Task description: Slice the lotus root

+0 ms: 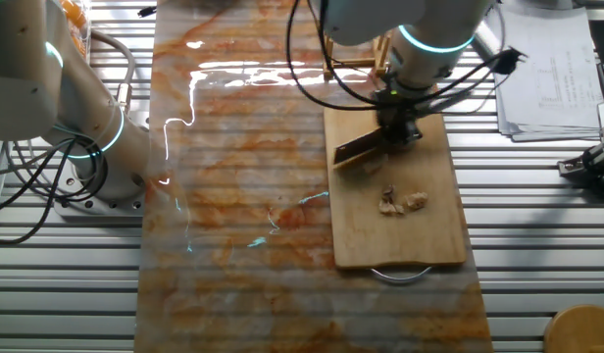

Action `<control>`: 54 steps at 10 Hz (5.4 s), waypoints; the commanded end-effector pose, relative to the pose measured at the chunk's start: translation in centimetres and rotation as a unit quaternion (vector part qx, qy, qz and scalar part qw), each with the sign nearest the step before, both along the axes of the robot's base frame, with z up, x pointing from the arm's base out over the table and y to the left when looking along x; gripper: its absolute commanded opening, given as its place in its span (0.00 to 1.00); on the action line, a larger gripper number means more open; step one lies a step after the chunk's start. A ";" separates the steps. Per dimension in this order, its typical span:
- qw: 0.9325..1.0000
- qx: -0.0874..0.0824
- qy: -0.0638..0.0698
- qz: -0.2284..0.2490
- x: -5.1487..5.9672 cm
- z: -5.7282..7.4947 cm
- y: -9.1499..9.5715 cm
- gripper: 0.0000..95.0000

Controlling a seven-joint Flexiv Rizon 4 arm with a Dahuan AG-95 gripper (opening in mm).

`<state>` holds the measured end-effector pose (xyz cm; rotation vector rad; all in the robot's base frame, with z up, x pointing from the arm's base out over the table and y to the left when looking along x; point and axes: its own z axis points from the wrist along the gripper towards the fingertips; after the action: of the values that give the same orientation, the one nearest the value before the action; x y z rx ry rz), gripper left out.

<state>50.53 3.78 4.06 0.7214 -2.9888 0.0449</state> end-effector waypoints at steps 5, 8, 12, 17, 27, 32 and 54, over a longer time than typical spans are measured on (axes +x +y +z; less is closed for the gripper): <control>1.000 -0.010 -0.012 0.000 -1.7 1.5 -1.7 0.00; 1.000 -0.009 -0.013 0.008 -1.6 4.7 -2.9 0.00; 0.999 -0.018 -0.027 0.018 -1.6 7.2 -4.5 0.00; 0.996 -0.030 -0.054 0.063 -0.5 6.4 -6.3 0.00; 0.995 -0.030 -0.032 0.092 -4.2 3.9 -8.3 0.00; 0.996 0.006 -0.012 0.087 -4.8 4.5 -8.3 0.00; 0.989 0.059 -0.037 0.134 -5.0 7.0 -5.4 0.00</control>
<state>45.66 -1.63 11.06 1.1661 -2.9442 -0.0904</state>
